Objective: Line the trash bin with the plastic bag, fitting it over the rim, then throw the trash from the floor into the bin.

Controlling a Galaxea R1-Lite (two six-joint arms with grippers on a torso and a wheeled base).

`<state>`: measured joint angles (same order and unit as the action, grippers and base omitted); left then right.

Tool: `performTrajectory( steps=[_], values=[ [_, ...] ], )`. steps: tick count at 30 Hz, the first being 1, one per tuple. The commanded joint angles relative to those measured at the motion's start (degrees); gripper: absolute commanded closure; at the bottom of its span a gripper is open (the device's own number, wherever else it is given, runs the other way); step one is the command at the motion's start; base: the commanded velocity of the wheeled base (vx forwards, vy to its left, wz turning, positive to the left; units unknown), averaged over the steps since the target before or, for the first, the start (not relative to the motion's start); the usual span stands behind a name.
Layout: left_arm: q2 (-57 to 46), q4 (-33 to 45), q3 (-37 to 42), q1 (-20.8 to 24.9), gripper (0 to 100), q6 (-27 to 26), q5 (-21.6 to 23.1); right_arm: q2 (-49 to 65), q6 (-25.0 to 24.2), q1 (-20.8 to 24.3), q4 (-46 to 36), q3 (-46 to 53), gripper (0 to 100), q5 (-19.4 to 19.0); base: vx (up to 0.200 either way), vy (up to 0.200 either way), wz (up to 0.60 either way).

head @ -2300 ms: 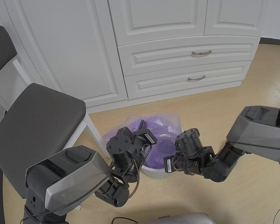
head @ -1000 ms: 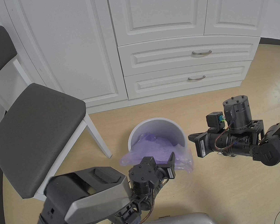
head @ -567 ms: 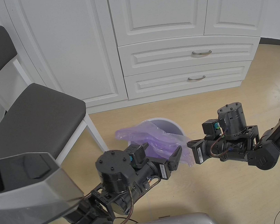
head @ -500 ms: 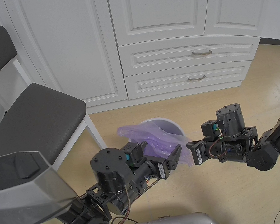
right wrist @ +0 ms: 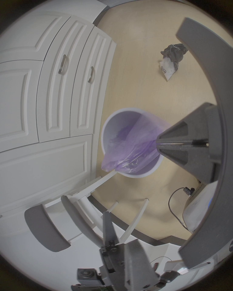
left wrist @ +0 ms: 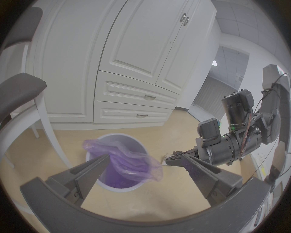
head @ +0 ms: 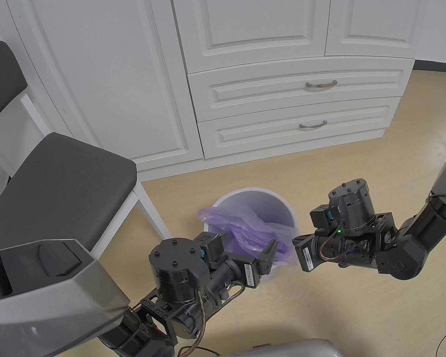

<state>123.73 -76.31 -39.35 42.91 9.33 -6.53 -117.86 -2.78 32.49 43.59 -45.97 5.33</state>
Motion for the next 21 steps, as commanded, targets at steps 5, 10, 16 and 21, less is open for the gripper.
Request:
performTrajectory(
  steps=[5,10,16,21],
  values=[
    [-1.39,0.55,0.06,-2.48,0,-1.15,-0.23,-4.22,0.41,0.03,0.18,-1.93,0,1.44,0.0,0.0,0.0],
    [-1.39,0.29,-0.38,-3.01,0,-1.15,-0.32,-8.26,0.23,-0.76,0.44,-4.83,0,4.25,0.0,0.0,0.0],
    [-1.74,-0.15,-0.38,-3.54,0,-1.15,-0.32,-12.22,0.32,-2.96,0.44,-8.43,0,6.98,0.0,0.0,0.0],
    [-1.65,-0.24,-0.38,-3.62,0,-1.15,-0.41,-12.31,0.41,-5.51,0.35,-9.84,0,7.07,0.0,0.0,0.0]
  ],
)
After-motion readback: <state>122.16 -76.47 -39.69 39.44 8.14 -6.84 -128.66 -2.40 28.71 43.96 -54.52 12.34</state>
